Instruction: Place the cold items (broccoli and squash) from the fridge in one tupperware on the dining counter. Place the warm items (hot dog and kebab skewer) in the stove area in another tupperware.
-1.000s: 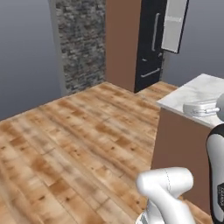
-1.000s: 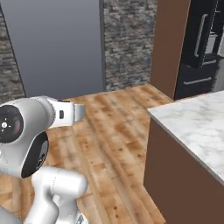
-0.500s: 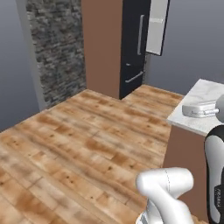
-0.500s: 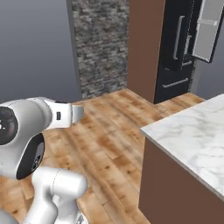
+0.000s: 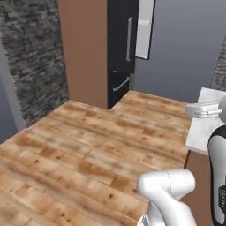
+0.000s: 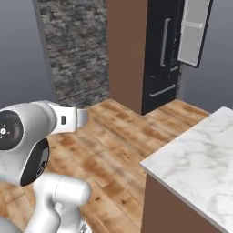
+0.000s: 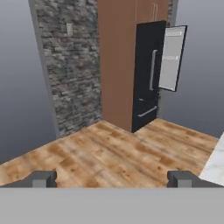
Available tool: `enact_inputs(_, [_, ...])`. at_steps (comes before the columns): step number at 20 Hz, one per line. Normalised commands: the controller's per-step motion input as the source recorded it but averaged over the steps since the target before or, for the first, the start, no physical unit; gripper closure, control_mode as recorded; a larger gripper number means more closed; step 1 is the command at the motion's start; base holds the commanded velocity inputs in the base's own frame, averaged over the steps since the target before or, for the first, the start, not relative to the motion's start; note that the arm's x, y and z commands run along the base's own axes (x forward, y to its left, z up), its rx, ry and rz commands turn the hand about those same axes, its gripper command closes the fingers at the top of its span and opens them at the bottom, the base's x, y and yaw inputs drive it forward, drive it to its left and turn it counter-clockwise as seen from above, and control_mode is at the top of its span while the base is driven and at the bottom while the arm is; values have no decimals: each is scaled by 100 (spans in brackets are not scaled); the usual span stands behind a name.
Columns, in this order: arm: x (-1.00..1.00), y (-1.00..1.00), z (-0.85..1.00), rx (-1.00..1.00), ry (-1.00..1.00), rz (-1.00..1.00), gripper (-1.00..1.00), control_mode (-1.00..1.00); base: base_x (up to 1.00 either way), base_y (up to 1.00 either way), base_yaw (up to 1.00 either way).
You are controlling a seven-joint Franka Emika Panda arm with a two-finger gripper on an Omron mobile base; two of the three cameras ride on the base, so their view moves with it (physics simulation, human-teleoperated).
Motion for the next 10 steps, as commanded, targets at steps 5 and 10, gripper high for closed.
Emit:
enact_inputs(5, [0, 0, 0, 0, 0, 0, -100, 100, 100, 38, -45])
enact_inputs(10, [0, 0, 0, 0, 0, 0, -100, 100, 100, 41, -46])
